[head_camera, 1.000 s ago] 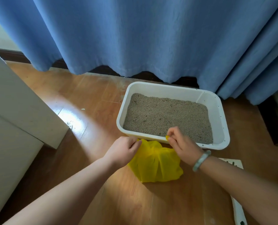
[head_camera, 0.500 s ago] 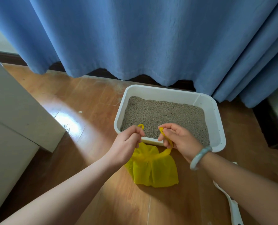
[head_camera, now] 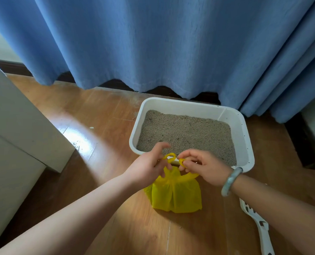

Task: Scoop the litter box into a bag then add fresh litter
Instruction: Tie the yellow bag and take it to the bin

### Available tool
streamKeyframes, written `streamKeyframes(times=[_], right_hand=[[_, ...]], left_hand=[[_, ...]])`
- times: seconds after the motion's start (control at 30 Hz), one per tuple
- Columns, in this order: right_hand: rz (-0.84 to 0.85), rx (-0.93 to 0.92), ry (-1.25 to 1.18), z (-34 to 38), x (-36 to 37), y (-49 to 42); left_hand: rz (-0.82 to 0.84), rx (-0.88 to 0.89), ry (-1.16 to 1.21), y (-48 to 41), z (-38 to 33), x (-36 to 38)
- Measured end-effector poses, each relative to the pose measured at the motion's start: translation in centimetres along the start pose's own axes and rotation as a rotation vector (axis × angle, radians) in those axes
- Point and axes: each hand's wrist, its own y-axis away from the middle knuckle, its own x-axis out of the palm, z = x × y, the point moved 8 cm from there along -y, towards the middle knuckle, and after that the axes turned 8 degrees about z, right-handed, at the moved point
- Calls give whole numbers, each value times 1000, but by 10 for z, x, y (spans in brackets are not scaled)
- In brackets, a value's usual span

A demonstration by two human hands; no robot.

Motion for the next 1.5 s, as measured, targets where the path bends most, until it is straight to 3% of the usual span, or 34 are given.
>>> streamKeyframes(times=[0.13, 0.27, 0.33, 0.47, 0.6, 0.8, 1.03, 1.3, 1.5], right_hand=[[-61, -99, -132, 25, 2, -3], [-230, -209, 71, 51, -3, 4], [-255, -245, 58, 60, -3, 7], [-190, -277, -146, 69, -1, 8], [-267, -260, -140, 82, -11, 15], [-285, -285, -106, 128, -14, 23], [-126, -289, -494, 158, -18, 32], [-263, -330, -258, 179, -34, 46], [-378, -261, -186, 198, -39, 49]], left_hand=[[-86, 43, -56, -3, -20, -8], [-180, 54, -99, 3, -36, -19], [-194, 66, -84, 8, -42, -20], [-164, 128, -25, 18, -58, -26], [-110, 160, 130, 30, -66, -31], [-337, 288, 94, 50, -99, -58], [-402, 252, -92, 50, -136, -78], [-387, 157, -107, 47, -162, -105], [-503, 184, -154, 65, -199, -144]])
